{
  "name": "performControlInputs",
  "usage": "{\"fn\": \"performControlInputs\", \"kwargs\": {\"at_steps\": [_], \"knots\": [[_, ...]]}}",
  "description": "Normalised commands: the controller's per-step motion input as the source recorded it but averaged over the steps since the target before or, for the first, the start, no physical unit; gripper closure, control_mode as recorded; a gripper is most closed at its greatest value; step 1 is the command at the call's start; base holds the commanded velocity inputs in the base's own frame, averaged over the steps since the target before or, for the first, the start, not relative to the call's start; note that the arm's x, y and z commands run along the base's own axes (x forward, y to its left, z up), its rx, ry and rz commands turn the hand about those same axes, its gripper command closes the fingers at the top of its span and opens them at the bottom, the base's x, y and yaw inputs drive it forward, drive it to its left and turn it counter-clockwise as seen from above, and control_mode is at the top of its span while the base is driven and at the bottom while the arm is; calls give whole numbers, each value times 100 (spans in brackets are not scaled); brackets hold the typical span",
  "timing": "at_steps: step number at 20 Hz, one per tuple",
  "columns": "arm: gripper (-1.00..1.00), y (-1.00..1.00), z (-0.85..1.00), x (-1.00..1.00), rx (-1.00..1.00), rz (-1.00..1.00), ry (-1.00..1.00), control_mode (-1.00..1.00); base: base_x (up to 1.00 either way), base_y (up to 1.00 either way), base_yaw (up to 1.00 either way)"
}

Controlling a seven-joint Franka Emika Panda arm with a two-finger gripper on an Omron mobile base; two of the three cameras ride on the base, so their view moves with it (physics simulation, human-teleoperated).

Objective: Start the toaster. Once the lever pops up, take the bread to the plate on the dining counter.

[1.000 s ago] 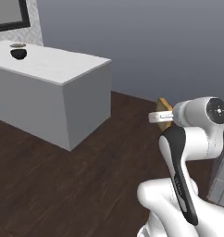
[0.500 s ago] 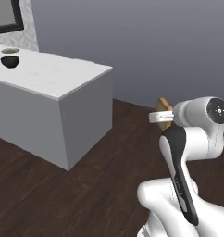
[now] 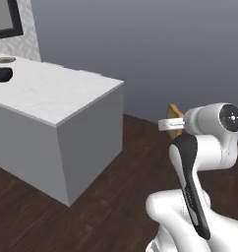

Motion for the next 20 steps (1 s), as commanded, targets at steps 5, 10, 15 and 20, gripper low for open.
{"fn": "performControlInputs", "kwargs": {"at_steps": [5, 10, 15, 20], "knots": [[100, 0, 0, 0, 0, 0, 0, 100, 100, -41, 22], [100, 0, 0, 0, 0, 0, 0, 100, 100, -61, 29], [100, 0, 0, 0, 0, 0, 0, 100, 100, -64, 30], [100, 0, 0, 0, 0, 0, 0, 100, 90, -66, 32]]}}
